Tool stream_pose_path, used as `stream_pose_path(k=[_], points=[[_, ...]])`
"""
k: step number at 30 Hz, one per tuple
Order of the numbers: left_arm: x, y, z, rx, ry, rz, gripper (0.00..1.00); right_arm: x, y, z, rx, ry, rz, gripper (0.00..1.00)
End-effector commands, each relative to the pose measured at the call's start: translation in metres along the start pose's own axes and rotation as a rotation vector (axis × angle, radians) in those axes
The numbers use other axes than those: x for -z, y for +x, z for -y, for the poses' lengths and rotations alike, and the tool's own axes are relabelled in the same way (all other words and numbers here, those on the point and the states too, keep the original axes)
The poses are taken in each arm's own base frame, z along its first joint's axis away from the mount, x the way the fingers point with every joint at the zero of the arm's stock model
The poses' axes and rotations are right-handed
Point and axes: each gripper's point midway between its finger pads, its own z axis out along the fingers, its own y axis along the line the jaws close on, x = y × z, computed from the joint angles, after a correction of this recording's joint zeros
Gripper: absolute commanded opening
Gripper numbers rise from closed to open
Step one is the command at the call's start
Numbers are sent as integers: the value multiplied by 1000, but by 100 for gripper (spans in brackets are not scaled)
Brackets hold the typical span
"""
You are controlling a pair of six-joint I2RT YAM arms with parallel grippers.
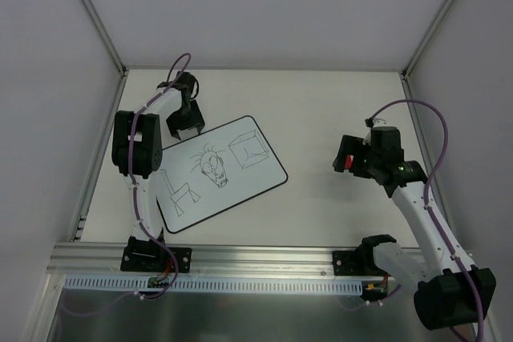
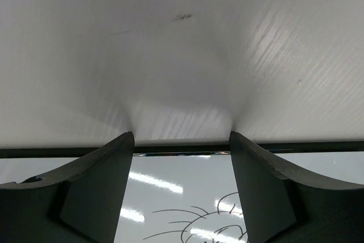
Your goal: Erase the whiteboard
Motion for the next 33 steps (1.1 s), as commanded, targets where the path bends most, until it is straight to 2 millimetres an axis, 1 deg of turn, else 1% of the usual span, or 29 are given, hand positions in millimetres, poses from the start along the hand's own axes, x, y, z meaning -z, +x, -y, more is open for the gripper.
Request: stream_pose_path(k=[1, 2, 3, 4, 5, 6, 7, 8, 10, 11, 13, 14, 15, 16, 17, 18, 19, 21, 22, 23, 25, 26, 29, 33], points=[[29, 28, 1, 38, 22, -86, 70, -6, -19, 20, -74, 116, 52, 99], [43, 21, 2, 64, 35, -47, 80, -9, -23, 24, -69, 130, 58, 99], [49, 17, -1, 81, 28, -21, 84, -15, -24, 27, -57, 149, 47, 99], [55, 17, -5, 112, 24, -11, 85, -17, -31, 30, -64, 163, 59, 99], [69, 12, -8, 134, 39, 23, 87, -20, -33, 34, -66, 184, 56, 99], [74, 11, -12, 151, 37, 38, 92, -23, -35, 38, -73, 204, 54, 99], [78, 11, -17, 172, 30, 49, 95, -32, -33, 44, -77, 231, 27, 99], [83, 16, -27, 206, 30, 51, 97, -33, -41, 46, -86, 243, 35, 99], [85, 22, -38, 243, 35, 50, 97, -40, -45, 49, -89, 258, 27, 99], [85, 30, -48, 273, 51, 52, 97, -46, -45, 51, -88, 268, 9, 99], [82, 38, -60, 310, 67, 58, 97, -49, -51, 49, -93, 266, 16, 99], [78, 50, -68, 328, 85, 55, 96, -53, -50, 50, -90, 269, 10, 99], [74, 54, -77, 355, 88, 51, 96, -54, -51, 50, -91, 268, 9, 99], [72, 60, -81, 363, 90, 45, 94, -55, -51, 49, -90, 266, 5, 99], [69, 74, -90, 368, 71, 36, 94, -56, -51, 50, -85, 267, 7, 99], [67, 77, -94, 373, 64, 43, 94, -58, -49, 50, -85, 264, 0, 99], [61, 91, -99, 376, 48, 27, 93, -59, -48, 49, -84, 261, 0, 99], [63, 93, -103, 394, 62, 58, 93, -62, -47, 48, -81, 250, -5, 99], [61, 96, -108, 407, 56, 60, 93, -64, -44, 47, -82, 243, -14, 99], [58, 106, -114, 412, 50, 51, 93, -65, -44, 46, -82, 236, -11, 99], [55, 110, -119, 420, 50, 54, 93, -68, -43, 42, -83, 213, -15, 99], [52, 115, -124, 423, 40, 48, 93, -69, -43, 41, -85, 207, -17, 99], [48, 120, -134, 439, 30, 55, 93, -70, -43, 37, -78, 182, -13, 99], [48, 120, -142, 433, 29, 84, 93, -70, -43, 35, -73, 167, -9, 99]])
